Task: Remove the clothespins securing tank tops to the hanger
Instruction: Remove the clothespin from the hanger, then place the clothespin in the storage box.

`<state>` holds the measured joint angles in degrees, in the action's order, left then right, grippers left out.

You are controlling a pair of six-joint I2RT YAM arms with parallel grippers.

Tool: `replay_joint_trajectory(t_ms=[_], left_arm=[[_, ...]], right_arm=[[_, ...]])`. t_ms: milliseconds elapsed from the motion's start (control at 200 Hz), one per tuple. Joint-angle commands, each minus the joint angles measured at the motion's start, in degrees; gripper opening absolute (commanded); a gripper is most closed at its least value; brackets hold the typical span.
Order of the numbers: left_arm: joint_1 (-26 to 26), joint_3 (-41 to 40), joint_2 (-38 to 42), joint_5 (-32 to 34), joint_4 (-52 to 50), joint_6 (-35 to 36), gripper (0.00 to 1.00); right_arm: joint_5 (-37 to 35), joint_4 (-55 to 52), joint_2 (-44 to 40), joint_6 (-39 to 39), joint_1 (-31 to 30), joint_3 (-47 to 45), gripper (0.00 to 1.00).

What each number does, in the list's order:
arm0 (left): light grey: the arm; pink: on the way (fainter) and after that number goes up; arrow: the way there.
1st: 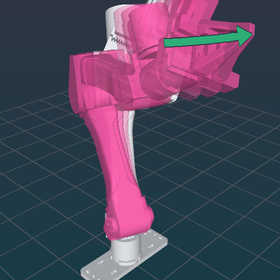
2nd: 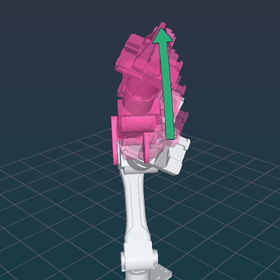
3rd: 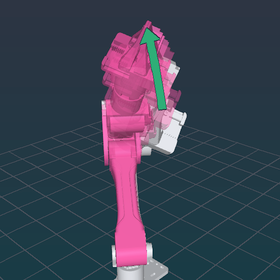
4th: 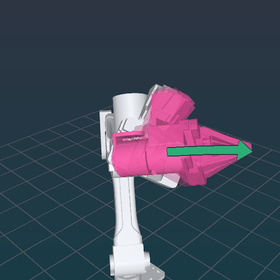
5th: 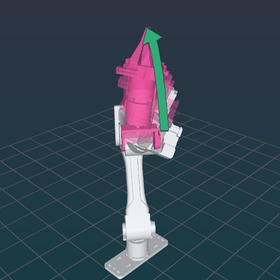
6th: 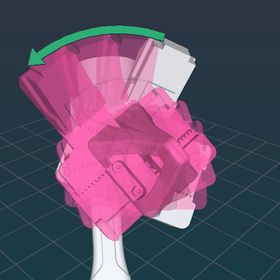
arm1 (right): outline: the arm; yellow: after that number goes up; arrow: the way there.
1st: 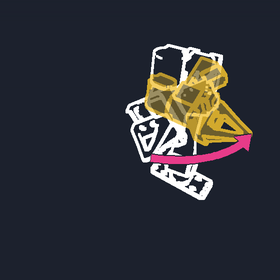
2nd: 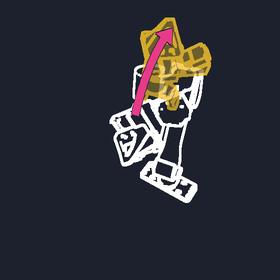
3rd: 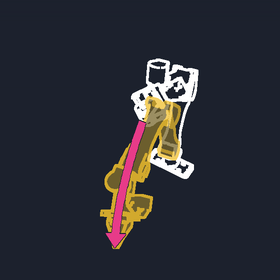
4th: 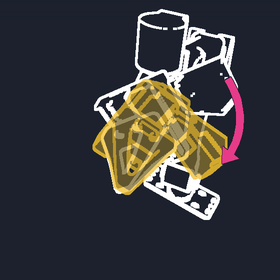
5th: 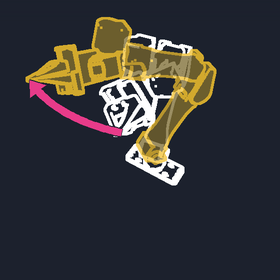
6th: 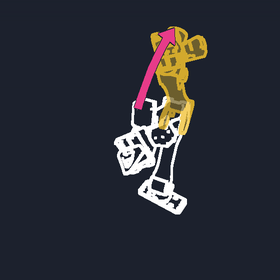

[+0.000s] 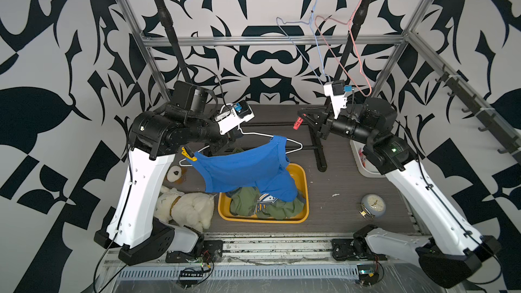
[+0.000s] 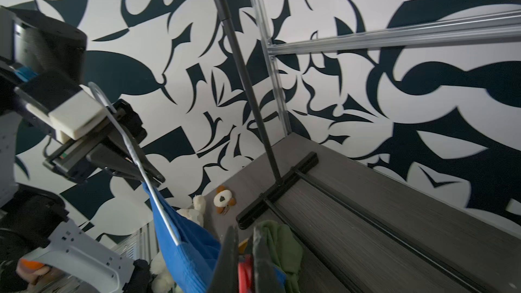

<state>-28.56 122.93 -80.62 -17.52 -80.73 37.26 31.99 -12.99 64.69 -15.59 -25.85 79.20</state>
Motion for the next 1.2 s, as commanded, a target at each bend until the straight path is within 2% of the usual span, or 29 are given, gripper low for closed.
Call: replay_joint_trajectory(t_ms=[0, 275, 455, 535, 720, 1000, 1195], left_arm=[[-0.44, -0.75, -0.07, -0.32, 3.48, -1.31, 0.0], [-1.15, -2.76, 0.5, -1.35, 4.62, -0.7, 0.01], [-2.2, -2.15, 0.8, -2.6, 4.91, -0.37, 0.01], [-2.29, -2.61, 1.06, -3.85, 5.22, -0.42, 0.01], [-2.56, -3.16, 1.11, -5.81, 5.82, -0.86, 0.02], [-2.73, -2.51, -0.24, -7.5, 6.02, -1.46, 0.03], [-3.17, -2.4, -1.2, -7.78, 5.57, -1.59, 0.03]], right_arm=[[-11.06, -6.64, -3.91, 2.02, 0.5, -2.24, 0.0], [-36.49, -15.64, -7.23, -2.11, 2.28, -11.47, 0.0], [-42.45, -14.92, -4.11, -6.46, 10.95, -16.08, 0.0], [-47.75, -12.58, -2.29, -7.97, 14.66, -18.24, 0.0], [-54.44, -5.68, 1.78, -10.82, 21.76, -21.19, 0.0], [-59.1, 2.42, 10.6, -12.39, 31.91, -20.48, 0.0], [-61.03, 2.94, 18.55, -13.06, 34.73, -18.85, 0.0]])
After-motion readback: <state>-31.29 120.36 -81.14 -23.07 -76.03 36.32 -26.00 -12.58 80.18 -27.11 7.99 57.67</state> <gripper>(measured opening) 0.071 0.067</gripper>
